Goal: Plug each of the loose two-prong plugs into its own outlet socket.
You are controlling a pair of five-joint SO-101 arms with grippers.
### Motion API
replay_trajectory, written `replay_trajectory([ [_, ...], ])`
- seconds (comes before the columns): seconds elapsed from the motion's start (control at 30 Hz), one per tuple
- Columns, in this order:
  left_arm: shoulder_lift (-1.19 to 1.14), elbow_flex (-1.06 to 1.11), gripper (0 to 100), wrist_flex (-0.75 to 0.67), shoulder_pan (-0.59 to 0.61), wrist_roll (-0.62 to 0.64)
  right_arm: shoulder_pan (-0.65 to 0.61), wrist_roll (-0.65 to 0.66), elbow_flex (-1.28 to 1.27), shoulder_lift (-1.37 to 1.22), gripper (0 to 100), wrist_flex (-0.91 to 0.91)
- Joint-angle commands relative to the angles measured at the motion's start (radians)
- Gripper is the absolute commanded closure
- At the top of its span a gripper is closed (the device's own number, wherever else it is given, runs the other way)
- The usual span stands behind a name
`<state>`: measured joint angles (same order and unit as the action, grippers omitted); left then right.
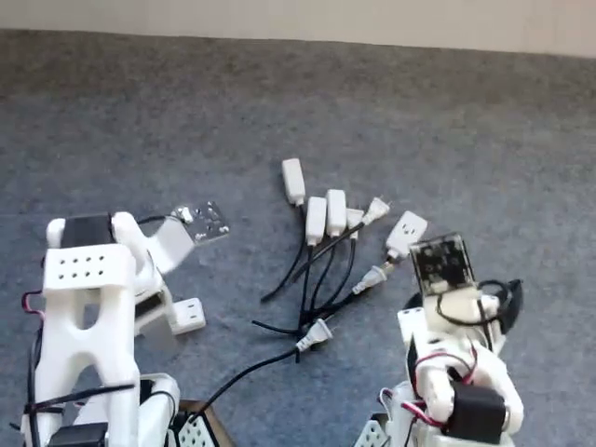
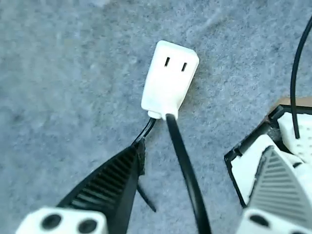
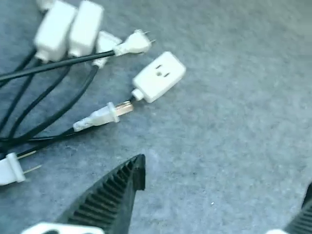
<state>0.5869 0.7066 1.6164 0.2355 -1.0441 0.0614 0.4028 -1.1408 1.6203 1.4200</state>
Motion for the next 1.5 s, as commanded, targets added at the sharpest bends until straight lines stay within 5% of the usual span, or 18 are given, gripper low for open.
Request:
replay_trajectory([
  [0.0,0.025,0.091,64,-0.115,-0.036,-0.002,0.039,0.041,-0.045,0.035,53.8,-0.053],
  [0.2,0.025,0.231,64,-0.242,-0.111,0.032,0.007,-0.008,-0.196,-0.045,53.8,-0.166],
  [0.6,0.025,0.466,65,-0.729,-0.114,0.091,-0.065,-0.084,-0.335,-0.053,53.8,-0.277],
  [0.83,0.030,0.417,95,-0.741,-0.073,0.029,-0.059,-0.084,-0.412,-0.048,53.8,-0.314],
  [1.17,-0.176,-0.182,100,-0.623,0.298,0.183,-0.064,-0.114,-0.432,-0.053,53.8,-0.335],
  [1.3,-0.524,-0.664,100,-0.543,0.407,0.269,-0.064,-0.117,-0.438,-0.053,53.8,-0.344],
  [1.47,-1.047,-1.434,100,-0.270,0.444,0.299,-0.064,-0.118,-0.438,-0.053,53.8,-0.344],
])
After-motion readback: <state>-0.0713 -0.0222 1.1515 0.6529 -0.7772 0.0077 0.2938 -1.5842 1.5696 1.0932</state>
